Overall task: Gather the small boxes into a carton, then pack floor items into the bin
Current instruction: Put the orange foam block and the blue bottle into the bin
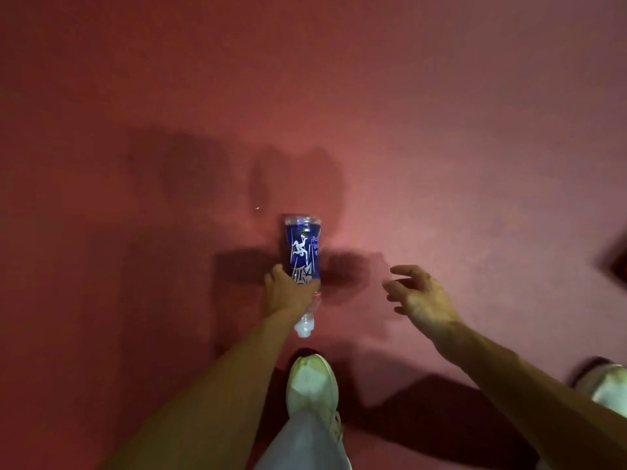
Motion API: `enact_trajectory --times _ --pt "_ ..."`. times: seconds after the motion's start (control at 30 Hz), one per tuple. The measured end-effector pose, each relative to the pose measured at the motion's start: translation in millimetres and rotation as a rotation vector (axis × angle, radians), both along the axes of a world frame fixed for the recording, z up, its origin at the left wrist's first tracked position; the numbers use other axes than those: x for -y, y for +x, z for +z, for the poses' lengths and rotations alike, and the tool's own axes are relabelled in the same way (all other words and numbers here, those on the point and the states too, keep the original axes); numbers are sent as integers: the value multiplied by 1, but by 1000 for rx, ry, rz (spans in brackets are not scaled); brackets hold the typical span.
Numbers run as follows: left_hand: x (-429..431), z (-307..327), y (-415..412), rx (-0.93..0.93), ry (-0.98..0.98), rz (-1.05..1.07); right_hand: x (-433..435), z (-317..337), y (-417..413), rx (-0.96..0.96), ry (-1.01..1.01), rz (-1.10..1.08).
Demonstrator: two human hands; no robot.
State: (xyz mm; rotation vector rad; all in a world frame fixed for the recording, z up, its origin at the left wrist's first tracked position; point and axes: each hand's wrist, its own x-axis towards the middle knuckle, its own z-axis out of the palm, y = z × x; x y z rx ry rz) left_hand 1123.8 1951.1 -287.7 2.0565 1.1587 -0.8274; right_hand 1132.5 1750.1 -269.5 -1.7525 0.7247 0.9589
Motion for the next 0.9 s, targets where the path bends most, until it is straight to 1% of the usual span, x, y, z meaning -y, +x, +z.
enact_trajectory --times 0.1,0.17,0.23,0.43,0.67,0.77,0.9 --pt "15 -36 -12 -55 62 48 27 -27 -16 -34 -4 8" --pt "26 -44 -20 -93 111 9 45 -29 -26 -90 29 -83" --pt "42 -39 -24 -86 110 -45 65 -25 -34 -122 44 -185" --pt "123 9 -17 -26 -59 -225 132 12 -41 -146 51 -388" --pt "286 75 29 45 -192 -435 263 47 -35 -69 16 -605" --pt "350 79 41 74 -213 -532 328 44 -45 -45 -84 -655" --pt "421 69 50 118 -244 -626 415 25 -63 9 -285 -730"
